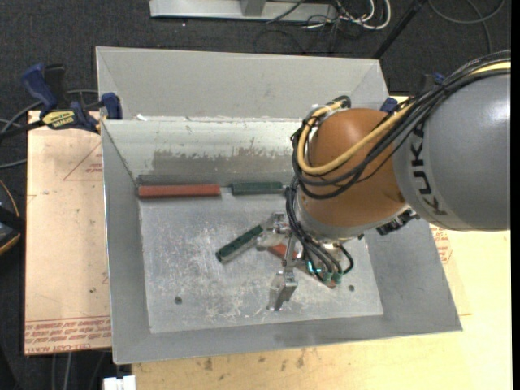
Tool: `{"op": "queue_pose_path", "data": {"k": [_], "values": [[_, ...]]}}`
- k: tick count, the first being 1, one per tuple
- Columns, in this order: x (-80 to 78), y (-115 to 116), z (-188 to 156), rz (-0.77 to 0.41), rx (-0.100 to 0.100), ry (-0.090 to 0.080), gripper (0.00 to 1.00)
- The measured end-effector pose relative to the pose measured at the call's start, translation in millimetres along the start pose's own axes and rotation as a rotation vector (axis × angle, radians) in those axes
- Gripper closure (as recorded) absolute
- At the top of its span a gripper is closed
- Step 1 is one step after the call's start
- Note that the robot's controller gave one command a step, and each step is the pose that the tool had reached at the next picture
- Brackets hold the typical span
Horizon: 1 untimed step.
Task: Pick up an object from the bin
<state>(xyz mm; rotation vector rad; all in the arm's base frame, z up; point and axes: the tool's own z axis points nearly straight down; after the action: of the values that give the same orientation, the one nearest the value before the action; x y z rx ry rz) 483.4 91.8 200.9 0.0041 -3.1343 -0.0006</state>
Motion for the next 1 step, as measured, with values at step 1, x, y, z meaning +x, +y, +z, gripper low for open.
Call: {"op": "queue_pose_path", "data": {"k": [1], "values": [[-1.7,-0.5,-3.1,0.003,-0.001,-0.007,0.0]]}}
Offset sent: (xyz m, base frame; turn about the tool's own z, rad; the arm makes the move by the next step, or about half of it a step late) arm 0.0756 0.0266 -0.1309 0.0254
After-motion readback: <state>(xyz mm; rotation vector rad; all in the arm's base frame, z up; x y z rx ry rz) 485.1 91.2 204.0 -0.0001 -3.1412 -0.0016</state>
